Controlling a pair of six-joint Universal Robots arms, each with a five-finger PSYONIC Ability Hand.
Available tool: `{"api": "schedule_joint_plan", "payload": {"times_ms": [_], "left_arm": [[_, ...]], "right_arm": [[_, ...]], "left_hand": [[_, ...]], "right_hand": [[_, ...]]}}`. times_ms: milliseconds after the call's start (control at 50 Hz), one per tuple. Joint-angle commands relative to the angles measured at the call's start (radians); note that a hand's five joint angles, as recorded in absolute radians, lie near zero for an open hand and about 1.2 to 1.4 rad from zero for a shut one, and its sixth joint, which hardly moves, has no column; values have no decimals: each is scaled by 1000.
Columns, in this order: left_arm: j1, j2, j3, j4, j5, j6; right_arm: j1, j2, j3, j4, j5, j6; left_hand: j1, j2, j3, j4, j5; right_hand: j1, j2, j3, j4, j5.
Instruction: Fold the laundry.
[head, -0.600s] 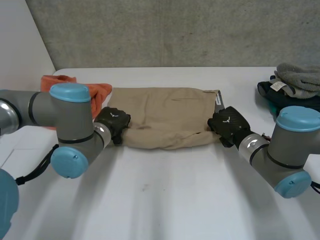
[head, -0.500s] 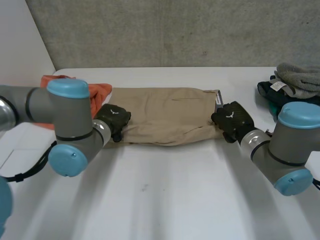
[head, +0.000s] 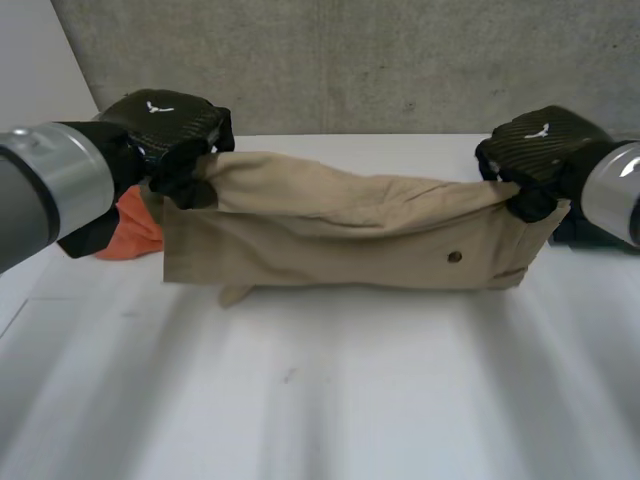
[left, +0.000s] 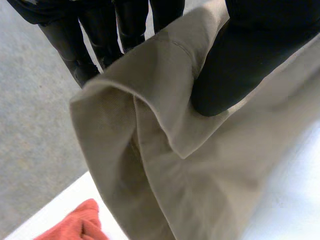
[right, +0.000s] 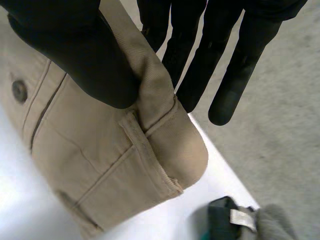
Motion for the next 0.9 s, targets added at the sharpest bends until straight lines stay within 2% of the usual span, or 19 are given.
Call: {"api": "schedule_joint_plan", "payload": {"times_ms": [20, 80, 160, 180, 240, 260, 300, 320, 360, 400, 440, 700, 800, 900], "left_arm": [[24, -310, 189, -44, -49, -6], [31, -410, 312, -61, -73, 6], [37, -521, 574, -53, -90, 54], [43, -536, 682, -18, -78, 63], [56, -545, 821, 95, -49, 54], [60, -544, 879, 190, -38, 31], [65, -524, 901, 295, -32, -6], [68, -500, 891, 406, -33, -53], [70, -473, 859, 511, -35, -101], [70, -434, 785, 620, -38, -148], [71, -412, 730, 662, -35, -164], [99, -372, 282, 647, -64, -112], [80, -412, 83, 650, -61, -40], [64, -478, -36, 628, -58, 41]], "right_arm": [[67, 232, -103, 0, 147, -40], [79, 312, -169, -34, 202, -57], [121, 409, -335, -169, 276, -49], [127, 430, -405, -255, 294, -36], [133, 443, -491, -420, 314, -10], [136, 443, -526, -539, 322, 12], [139, 435, -536, -658, 323, 35], [141, 429, -538, -716, 322, 41], [150, 415, -536, -862, 317, 61], [159, 408, -528, -911, 313, 63], [165, 405, -522, -913, 294, 63], [162, 458, -326, -858, 202, 67], [161, 536, -196, -856, 153, 60], [142, 586, -87, -850, 144, 14]], "left_hand": [[251, 200, 216, 202, 221], [251, 200, 216, 202, 221], [251, 200, 216, 202, 221], [251, 200, 216, 202, 221], [251, 200, 216, 202, 221], [251, 200, 216, 202, 221], [251, 200, 216, 202, 221], [251, 200, 216, 202, 221], [251, 200, 216, 202, 221], [251, 200, 216, 202, 221], [251, 200, 216, 202, 221], [251, 200, 216, 202, 221], [251, 200, 216, 202, 221], [251, 200, 216, 202, 221]], "right_hand": [[288, 220, 208, 200, 211], [288, 220, 208, 200, 211], [288, 220, 208, 200, 211], [288, 220, 208, 200, 211], [288, 220, 208, 200, 211], [288, 220, 208, 200, 211], [288, 220, 208, 200, 211], [288, 220, 208, 200, 211], [288, 220, 208, 200, 211], [288, 220, 208, 200, 211], [288, 220, 208, 200, 211], [288, 220, 208, 200, 211], [288, 220, 208, 200, 211], [288, 220, 208, 200, 211]]}}
